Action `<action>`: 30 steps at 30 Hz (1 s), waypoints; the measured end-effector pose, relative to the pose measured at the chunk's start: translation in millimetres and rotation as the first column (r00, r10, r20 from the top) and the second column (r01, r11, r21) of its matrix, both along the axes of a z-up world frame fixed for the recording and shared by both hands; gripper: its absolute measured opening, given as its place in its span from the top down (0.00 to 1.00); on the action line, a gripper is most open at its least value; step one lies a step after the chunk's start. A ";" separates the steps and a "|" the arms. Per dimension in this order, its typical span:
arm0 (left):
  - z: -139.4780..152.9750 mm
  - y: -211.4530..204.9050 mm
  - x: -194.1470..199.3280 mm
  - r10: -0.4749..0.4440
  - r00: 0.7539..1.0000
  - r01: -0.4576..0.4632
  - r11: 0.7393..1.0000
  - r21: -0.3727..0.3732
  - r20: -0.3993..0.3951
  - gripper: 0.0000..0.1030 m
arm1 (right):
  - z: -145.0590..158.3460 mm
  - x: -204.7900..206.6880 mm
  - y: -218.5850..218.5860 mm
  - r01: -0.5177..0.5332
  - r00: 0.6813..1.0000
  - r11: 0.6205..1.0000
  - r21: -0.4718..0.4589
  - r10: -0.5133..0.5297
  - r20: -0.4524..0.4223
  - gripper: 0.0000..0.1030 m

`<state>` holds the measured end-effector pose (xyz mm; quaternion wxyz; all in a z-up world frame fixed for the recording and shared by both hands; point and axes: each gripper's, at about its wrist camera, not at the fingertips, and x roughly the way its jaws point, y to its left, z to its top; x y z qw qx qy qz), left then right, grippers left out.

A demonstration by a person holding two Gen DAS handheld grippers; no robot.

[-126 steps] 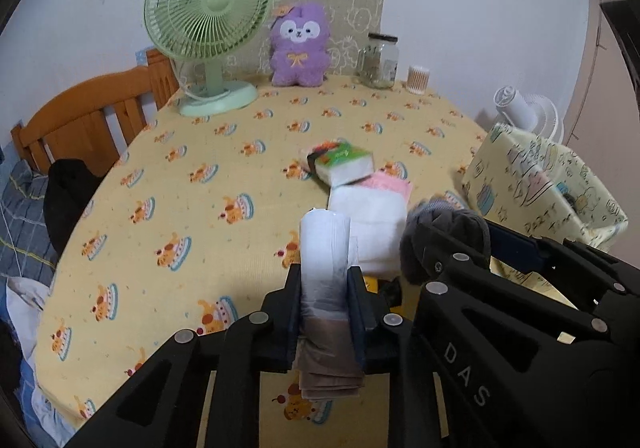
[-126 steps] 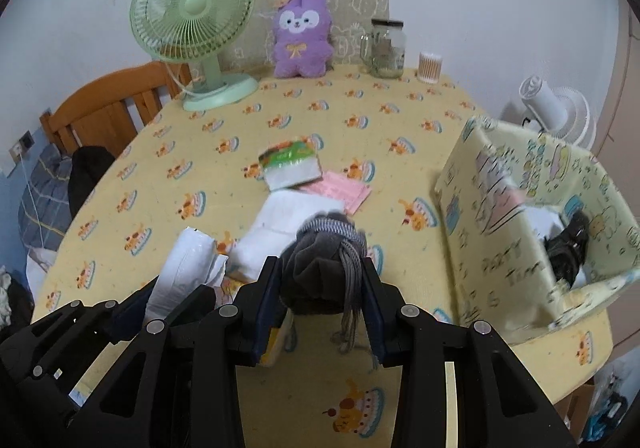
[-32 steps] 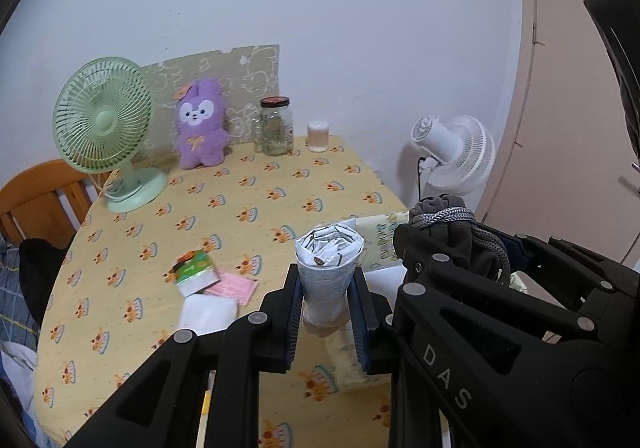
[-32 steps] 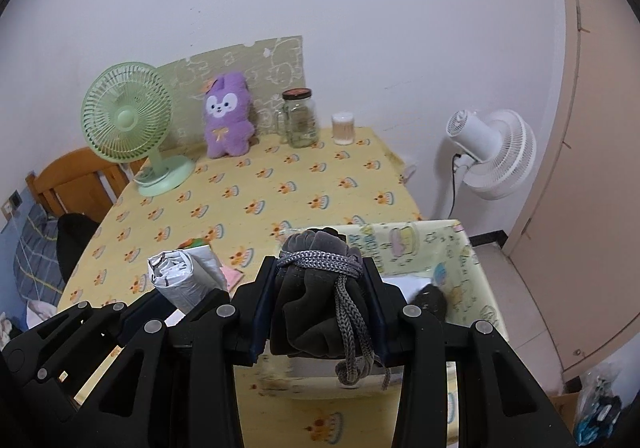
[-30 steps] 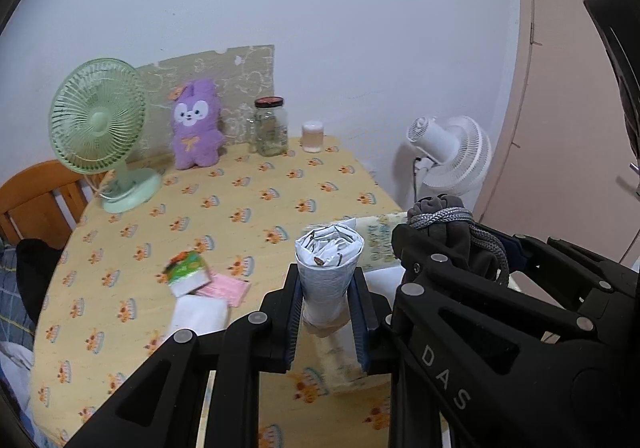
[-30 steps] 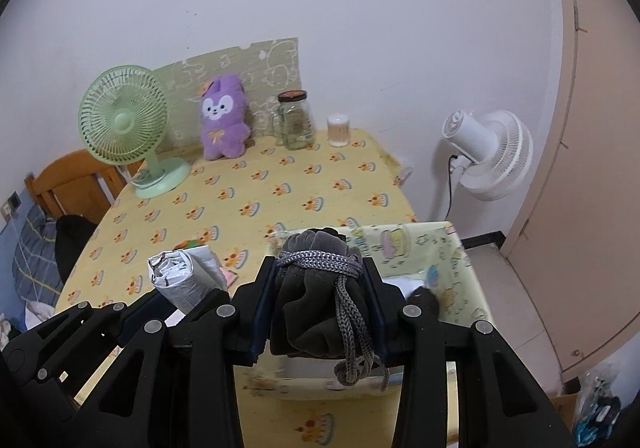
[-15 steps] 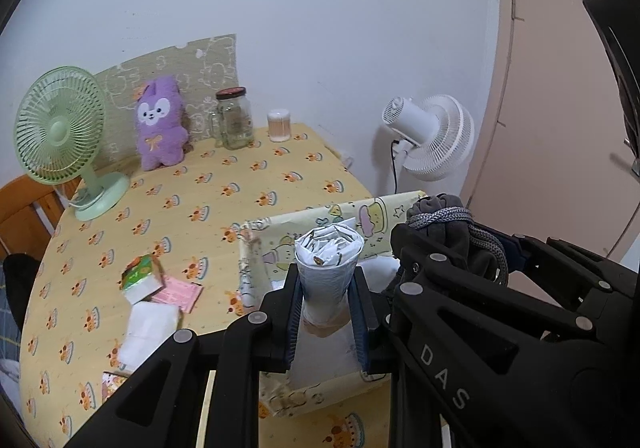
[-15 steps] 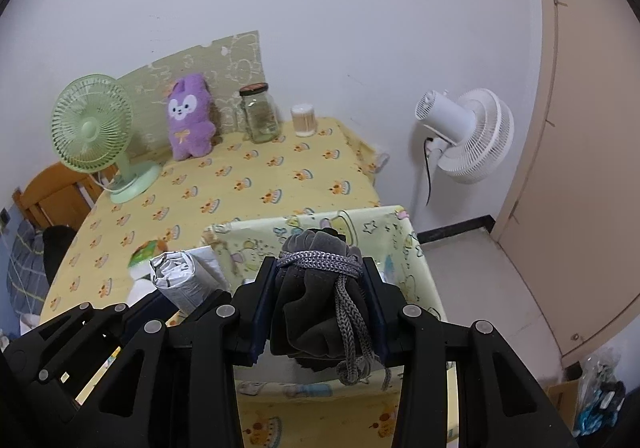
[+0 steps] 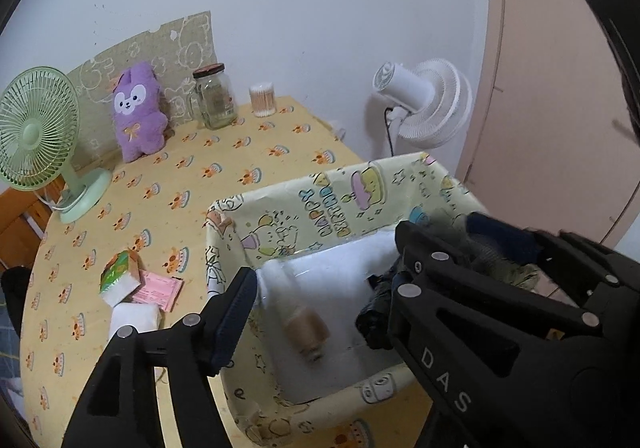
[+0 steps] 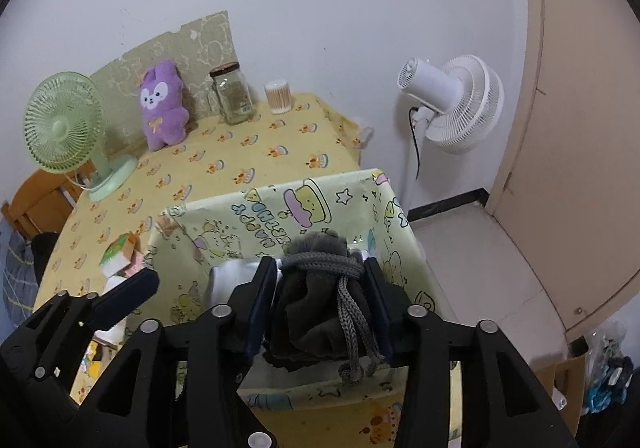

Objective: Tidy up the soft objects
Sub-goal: 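Open right tool over the box while left tool releases the white roll there, then withdraw both tools from the box back toward the remaining items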

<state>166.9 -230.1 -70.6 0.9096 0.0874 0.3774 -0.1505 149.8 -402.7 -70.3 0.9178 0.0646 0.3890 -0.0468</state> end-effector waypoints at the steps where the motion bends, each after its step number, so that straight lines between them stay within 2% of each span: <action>1: -0.8 0.1 0.7 -0.001 1.000 0.001 1.000 0.002 -0.003 0.26 | -1.9 0.7 0.0 0.007 1.000 1.000 -0.006 -0.007 -0.004 0.43; 3: 0.1 2.3 1.8 -0.001 1.000 0.001 1.000 -0.014 -0.006 0.22 | -4.0 1.8 -0.6 0.006 1.000 1.000 0.009 -0.006 -0.002 0.27; 5: 2.6 3.7 1.6 0.000 1.000 0.000 1.000 -0.008 0.002 0.19 | -4.2 2.2 -1.7 0.002 1.000 0.999 0.046 -0.002 -0.002 0.15; 12: 11.6 15.6 0.1 0.032 0.999 -0.032 0.999 -0.003 0.017 0.15 | 4.5 4.2 10.4 -0.023 1.000 0.999 0.049 0.022 0.010 0.14; 20: 27.4 37.6 -12.9 0.062 0.996 -0.061 0.998 -0.033 0.057 0.14 | 22.5 -2.8 31.0 -0.044 0.998 0.999 0.014 0.043 0.035 0.12; 30: 43.9 75.5 -37.3 0.082 0.989 -0.076 0.996 -0.050 0.122 0.12 | 41.8 -26.1 69.1 -0.047 0.994 0.999 -0.015 0.048 0.094 0.08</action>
